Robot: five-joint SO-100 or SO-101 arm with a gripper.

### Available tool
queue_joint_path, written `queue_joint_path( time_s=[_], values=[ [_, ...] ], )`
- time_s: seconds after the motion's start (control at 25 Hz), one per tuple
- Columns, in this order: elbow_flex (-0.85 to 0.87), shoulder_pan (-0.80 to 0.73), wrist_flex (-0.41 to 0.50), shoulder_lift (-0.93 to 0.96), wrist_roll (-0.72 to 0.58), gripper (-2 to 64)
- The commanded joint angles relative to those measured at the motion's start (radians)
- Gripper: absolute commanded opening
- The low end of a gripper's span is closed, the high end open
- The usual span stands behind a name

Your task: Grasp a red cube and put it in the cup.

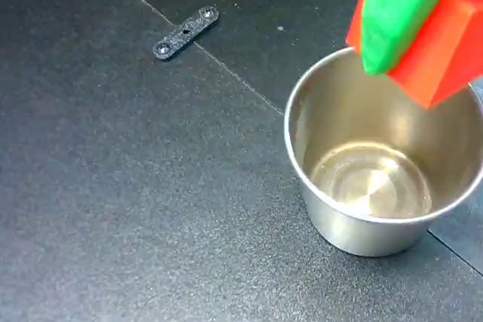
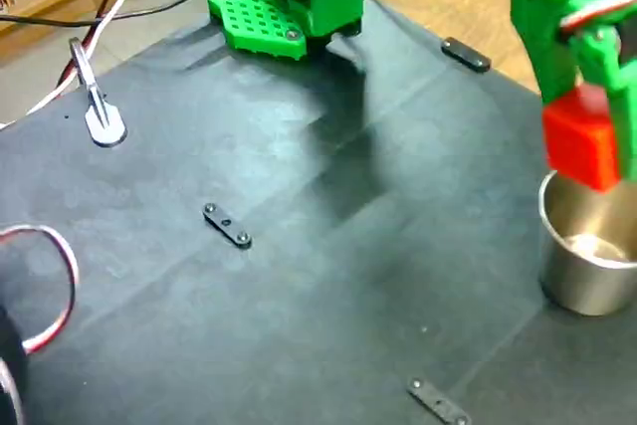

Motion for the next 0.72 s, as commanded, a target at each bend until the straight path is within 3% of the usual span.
queue_joint_path(
  time_s=[0.0, 0.24, 0.68],
  values=[
    [-0.074, -0.011, -0.014, -0.018, 0.008, -0.6],
    [-0.176, -0.018, -0.014, -0.109, 0.008, -0.6],
    [-0.178, -0.020, -0.012, -0.152, 0.006, -0.6]
  ],
)
